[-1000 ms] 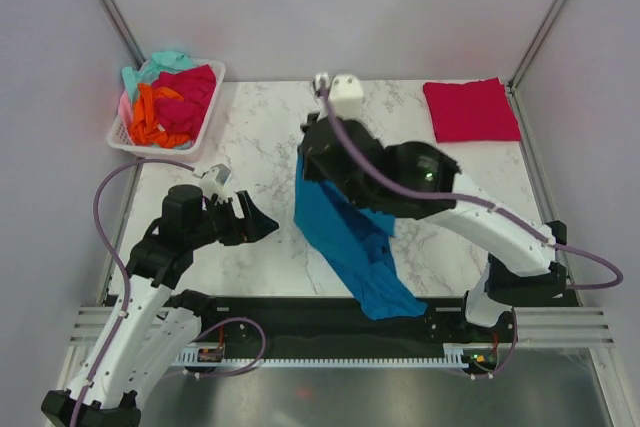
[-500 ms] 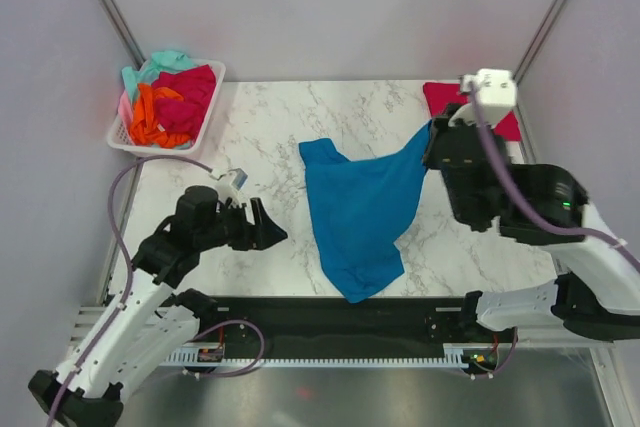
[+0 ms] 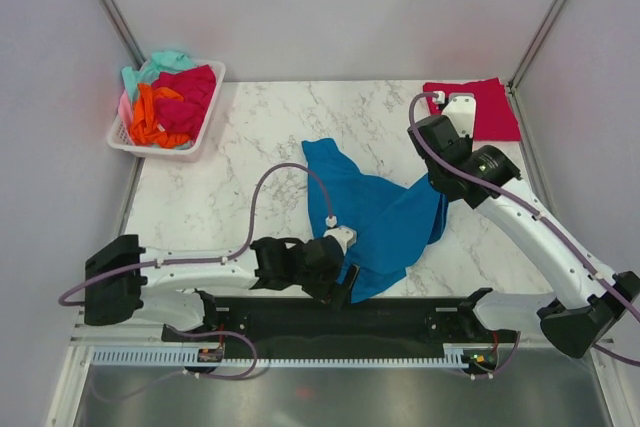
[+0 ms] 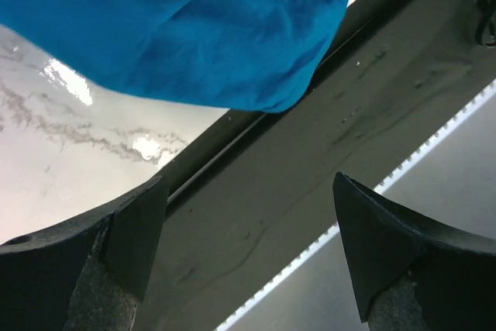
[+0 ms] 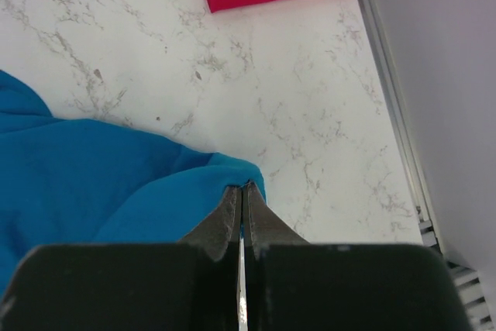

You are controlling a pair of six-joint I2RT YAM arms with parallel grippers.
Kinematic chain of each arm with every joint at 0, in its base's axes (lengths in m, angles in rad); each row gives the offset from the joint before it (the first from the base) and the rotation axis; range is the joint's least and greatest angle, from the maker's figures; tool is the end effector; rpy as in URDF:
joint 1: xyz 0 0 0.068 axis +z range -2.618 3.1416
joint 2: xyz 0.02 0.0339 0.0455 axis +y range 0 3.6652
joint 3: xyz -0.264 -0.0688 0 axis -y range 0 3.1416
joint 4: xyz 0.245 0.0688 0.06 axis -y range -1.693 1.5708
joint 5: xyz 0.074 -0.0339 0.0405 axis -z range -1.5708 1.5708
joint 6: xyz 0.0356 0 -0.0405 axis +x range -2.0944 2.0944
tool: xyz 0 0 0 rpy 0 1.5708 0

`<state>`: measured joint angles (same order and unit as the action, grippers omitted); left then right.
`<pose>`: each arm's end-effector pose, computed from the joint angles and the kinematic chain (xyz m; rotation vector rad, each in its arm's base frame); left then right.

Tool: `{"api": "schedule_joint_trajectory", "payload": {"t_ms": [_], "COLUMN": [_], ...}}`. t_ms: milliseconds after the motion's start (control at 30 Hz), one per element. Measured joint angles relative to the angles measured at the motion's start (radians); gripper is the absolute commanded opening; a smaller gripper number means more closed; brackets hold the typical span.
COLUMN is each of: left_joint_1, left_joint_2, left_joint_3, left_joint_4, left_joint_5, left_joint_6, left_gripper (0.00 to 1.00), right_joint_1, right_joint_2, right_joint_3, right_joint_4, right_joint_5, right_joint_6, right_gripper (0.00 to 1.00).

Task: Fold and stack the t-shirts
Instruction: Flatten the tshirt out

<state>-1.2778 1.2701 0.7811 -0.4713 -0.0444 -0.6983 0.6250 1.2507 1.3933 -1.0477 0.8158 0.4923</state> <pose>0.0735 -0.2380 0.2138 0.7505 2.5833 -0.6749 0.2031 0.1145 0.3809 0.1773 2.1587 -0.3924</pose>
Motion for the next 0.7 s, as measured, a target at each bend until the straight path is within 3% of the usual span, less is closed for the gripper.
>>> {"api": "schedule_joint_trajectory", "payload": {"t_ms": [200, 333, 467, 500, 567, 700], "left_joint_1": [-0.023, -0.036, -0.042, -0.042, -0.042, -0.044], "left_joint_2": [0.175, 0.330, 0.438, 0.458, 0.499, 0.505], "left_joint_3": [0.067, 0.155, 0.227, 0.249, 0.288, 0.317], "left_joint_4": [0.068, 0.087, 0.066, 0.066, 0.050, -0.010], "left_joint_5": [-0.037, -0.060, -0.095, -0.102, -0.126, -0.183], "left_joint_6": [0.000, -0.001, -0.002, -0.002, 0.003, 0.008], "left_gripper": [0.94, 0.88, 0.62, 0.35, 0.06, 0.02], "right_joint_1": [-0.027, -0.045, -0.058, -0.060, -0.066, -0.092], "right_joint_2": [-0.048, -0.063, -0.070, -0.074, -0.080, -0.102], "right_joint_3": [-0.051, -0.106, -0.134, -0.138, -0.144, -0.147], "right_joint_4": [0.067, 0.090, 0.104, 0.106, 0.110, 0.113], "right_joint_5": [-0.082, -0.121, -0.146, -0.150, -0.159, -0.171], "right_joint_6": [-0.019, -0.023, -0.026, -0.027, -0.030, -0.041], "right_gripper": [0.00, 0.00, 0.00, 0.00, 0.00, 0.00]}}
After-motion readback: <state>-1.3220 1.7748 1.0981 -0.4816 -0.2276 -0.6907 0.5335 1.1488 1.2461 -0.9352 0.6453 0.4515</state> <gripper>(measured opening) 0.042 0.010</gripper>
